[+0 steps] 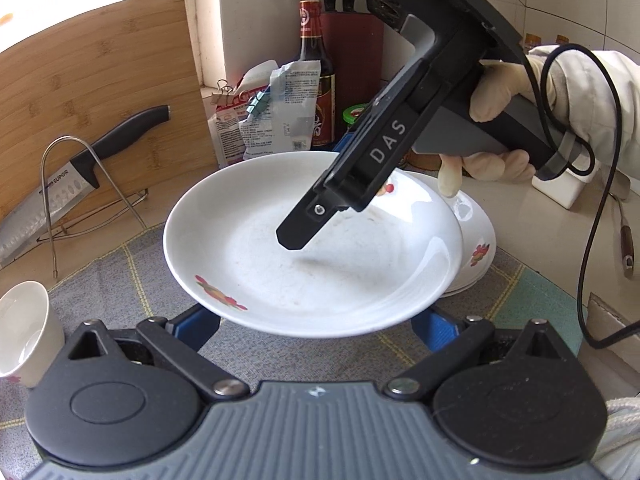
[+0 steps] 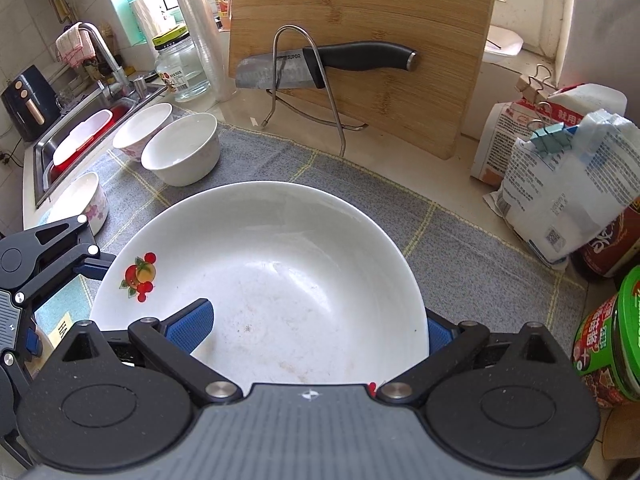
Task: Organize plates and bowls
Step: 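Lift the white plate with the right gripper and carry it toward the plate stack, then lower the white plate onto the plate stack with the right gripper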
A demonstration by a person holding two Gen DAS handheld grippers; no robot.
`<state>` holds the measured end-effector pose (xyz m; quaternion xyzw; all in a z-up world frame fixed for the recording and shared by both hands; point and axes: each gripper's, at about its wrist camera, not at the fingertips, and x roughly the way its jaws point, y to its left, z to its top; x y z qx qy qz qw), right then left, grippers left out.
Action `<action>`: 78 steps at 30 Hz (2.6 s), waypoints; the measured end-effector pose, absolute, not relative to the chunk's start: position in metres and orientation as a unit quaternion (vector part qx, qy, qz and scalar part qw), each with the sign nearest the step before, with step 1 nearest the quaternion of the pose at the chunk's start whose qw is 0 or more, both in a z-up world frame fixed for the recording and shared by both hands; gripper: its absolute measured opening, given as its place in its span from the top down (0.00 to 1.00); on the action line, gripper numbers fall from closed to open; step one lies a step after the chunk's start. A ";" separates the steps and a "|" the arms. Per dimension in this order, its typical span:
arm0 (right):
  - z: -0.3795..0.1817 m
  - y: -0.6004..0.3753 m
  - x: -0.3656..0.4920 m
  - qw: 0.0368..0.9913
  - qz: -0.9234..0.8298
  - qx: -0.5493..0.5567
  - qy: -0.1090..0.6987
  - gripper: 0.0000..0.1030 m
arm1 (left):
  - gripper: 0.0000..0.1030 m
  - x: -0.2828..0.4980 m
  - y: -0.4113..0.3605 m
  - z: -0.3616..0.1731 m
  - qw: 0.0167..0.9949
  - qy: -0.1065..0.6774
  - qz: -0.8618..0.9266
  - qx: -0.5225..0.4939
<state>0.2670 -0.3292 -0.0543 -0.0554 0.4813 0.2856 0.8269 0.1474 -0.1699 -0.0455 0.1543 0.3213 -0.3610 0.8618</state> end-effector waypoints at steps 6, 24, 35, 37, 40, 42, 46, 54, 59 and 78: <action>-0.055 -0.347 0.258 0.835 0.262 -0.042 0.483 0.00 | 0.02 0.147 -0.179 -0.045 0.850 0.317 -0.386 0.166; -0.070 -0.385 0.240 0.840 0.215 -0.007 0.499 0.00 | 0.02 0.154 -0.201 -0.054 0.823 0.322 -0.432 0.183; -0.081 -0.394 0.239 0.838 0.201 0.003 0.508 0.00 | 0.02 0.156 -0.208 -0.055 0.818 0.327 -0.435 0.185; -0.083 -0.395 0.238 0.836 0.199 0.003 0.511 0.00 | 0.02 0.156 -0.209 -0.055 0.818 0.329 -0.434 0.184; -0.087 -0.397 0.238 0.835 0.196 0.006 0.515 0.00 | 0.02 0.157 -0.209 -0.057 0.818 0.329 -0.434 0.186; -0.088 -0.398 0.238 0.835 0.195 0.009 0.515 0.00 | 0.02 0.156 -0.210 -0.057 0.818 0.327 -0.434 0.191; -0.090 -0.401 0.238 0.834 0.192 0.012 0.517 0.00 | 0.02 0.157 -0.212 -0.057 0.816 0.328 -0.435 0.194; -0.092 -0.405 0.237 0.835 0.187 0.018 0.518 0.00 | 0.02 0.157 -0.216 -0.057 0.811 0.331 -0.436 0.205; -0.093 -0.408 0.236 0.834 0.181 0.022 0.521 0.00 | 0.02 0.158 -0.218 -0.057 0.809 0.331 -0.438 0.209; -0.095 -0.414 0.232 0.834 0.158 0.017 0.529 0.00 | 0.02 0.159 -0.225 -0.061 0.804 0.330 -0.443 0.221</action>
